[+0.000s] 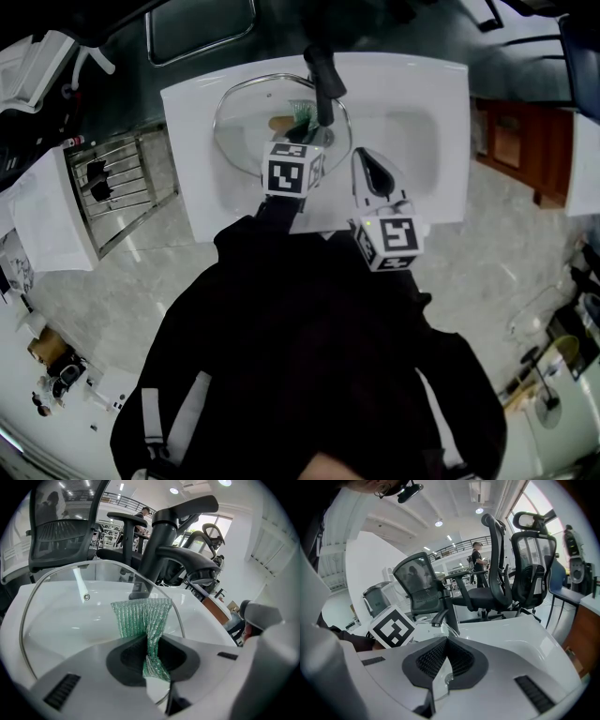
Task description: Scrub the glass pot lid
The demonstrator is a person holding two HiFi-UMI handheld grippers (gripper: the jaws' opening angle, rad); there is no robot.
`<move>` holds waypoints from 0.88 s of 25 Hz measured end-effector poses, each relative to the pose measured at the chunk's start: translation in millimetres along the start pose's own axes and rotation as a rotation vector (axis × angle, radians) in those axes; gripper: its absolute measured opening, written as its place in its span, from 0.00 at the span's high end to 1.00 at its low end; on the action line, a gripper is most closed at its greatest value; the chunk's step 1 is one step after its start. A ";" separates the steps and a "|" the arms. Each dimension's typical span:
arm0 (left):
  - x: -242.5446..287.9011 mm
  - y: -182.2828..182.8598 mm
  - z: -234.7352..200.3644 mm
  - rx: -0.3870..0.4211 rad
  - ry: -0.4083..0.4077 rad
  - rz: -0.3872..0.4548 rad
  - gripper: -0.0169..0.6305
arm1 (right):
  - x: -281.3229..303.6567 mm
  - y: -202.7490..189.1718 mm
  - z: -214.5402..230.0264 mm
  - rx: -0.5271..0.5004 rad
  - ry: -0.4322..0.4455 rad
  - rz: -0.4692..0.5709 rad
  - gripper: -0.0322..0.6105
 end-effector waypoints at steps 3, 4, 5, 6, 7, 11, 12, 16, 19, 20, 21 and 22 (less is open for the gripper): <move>0.8 0.8 2.8 0.004 -0.006 0.001 0.88 | 0.1 3.7 -1.0 0.010 -0.002 -0.002 0.95; 1.2 1.0 3.9 0.006 -0.008 0.001 0.88 | 0.0 4.1 -0.9 0.014 -0.005 -0.002 0.95; 1.7 1.0 4.9 0.008 -0.011 0.000 0.88 | -0.3 3.7 -0.4 0.016 -0.007 -0.003 0.95; 2.1 1.0 5.8 0.010 -0.014 -0.001 0.88 | -0.8 2.3 0.4 0.017 -0.010 -0.003 0.95; 2.5 0.9 6.7 0.011 -0.016 -0.001 0.88 | -1.4 0.7 1.3 0.017 -0.012 -0.002 0.95; 4.0 0.4 10.5 0.019 -0.024 -0.010 0.88 | -1.7 0.3 3.3 0.011 -0.010 0.004 0.95; 4.6 -0.2 11.7 0.021 -0.025 -0.013 0.88 | -1.7 0.7 3.4 0.014 -0.010 0.005 0.95; 6.1 0.9 16.9 0.019 -0.032 -0.006 0.88 | -3.0 -0.1 3.8 0.011 -0.011 0.003 0.95; 6.0 1.2 18.6 0.017 -0.036 -0.005 0.88 | -4.5 -2.6 4.0 0.008 -0.010 0.003 0.95; 6.1 1.2 19.2 0.017 -0.037 -0.006 0.88 | -5.0 -3.6 4.5 0.005 -0.010 0.003 0.95; 6.2 1.3 19.9 0.016 -0.038 -0.006 0.88 | -5.4 -4.0 5.0 0.005 -0.010 0.003 0.95; 6.5 1.5 20.8 0.016 -0.039 -0.007 0.88 | -5.8 -3.6 5.4 0.006 -0.012 0.002 0.95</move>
Point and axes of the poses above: the fingertips, and each gripper's own axes: x forward along the fingers, z to its right, y out of its top, the point moved 8 cm from there along -x, backward along the fingers, and after that the axes turned 7 degrees about z, right-handed, at the moved point
